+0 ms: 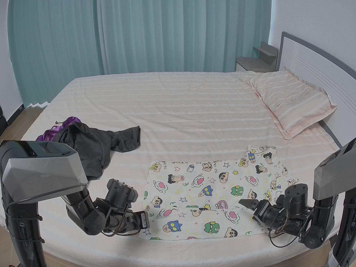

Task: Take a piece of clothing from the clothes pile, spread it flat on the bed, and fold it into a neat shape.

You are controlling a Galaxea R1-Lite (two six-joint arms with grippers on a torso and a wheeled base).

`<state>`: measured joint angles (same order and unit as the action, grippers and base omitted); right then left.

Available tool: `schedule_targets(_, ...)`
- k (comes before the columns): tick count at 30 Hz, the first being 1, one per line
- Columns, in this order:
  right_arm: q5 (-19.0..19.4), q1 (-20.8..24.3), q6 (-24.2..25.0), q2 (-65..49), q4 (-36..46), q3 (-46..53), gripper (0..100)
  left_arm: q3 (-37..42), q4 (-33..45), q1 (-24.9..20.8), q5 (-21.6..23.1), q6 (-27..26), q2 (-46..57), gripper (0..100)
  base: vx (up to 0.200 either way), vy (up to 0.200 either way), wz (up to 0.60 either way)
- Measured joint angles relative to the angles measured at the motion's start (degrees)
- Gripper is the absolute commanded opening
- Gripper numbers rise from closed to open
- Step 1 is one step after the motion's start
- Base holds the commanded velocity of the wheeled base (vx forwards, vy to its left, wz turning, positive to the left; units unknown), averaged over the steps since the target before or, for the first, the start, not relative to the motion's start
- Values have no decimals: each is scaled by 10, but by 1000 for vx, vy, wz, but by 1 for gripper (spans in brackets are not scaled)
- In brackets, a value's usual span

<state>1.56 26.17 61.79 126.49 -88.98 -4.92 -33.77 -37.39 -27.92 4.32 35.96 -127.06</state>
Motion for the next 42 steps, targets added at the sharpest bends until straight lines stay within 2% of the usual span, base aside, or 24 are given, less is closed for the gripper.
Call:
schedule_targets(18,0,1,0,-1,0,2,100,55,3,-25,-32,0,30,0,0,0,0)
schedule_targets(19,0,1,0,-1,0,2,100,55,3,-25,-33,2,30,100,0,0,0)
schedule_targets(28,-1,1,-1,-7,0,3,100,60,8,-23,-36,13,33,100,0,0,0)
schedule_targets(33,-18,0,-13,-26,0,3,100,48,4,-13,-34,35,45,100,0,0,0)
schedule_targets(36,-29,-5,-42,-45,0,3,100,25,4,-10,-34,53,51,100,0,0,0)
schedule_targets(40,-39,-16,-104,-65,0,3,100,-18,3,-9,-33,63,44,100,0,0,0)
schedule_targets(42,-42,-24,-117,-71,0,5,100,-32,3,-9,-32,65,35,100,0,0,0)
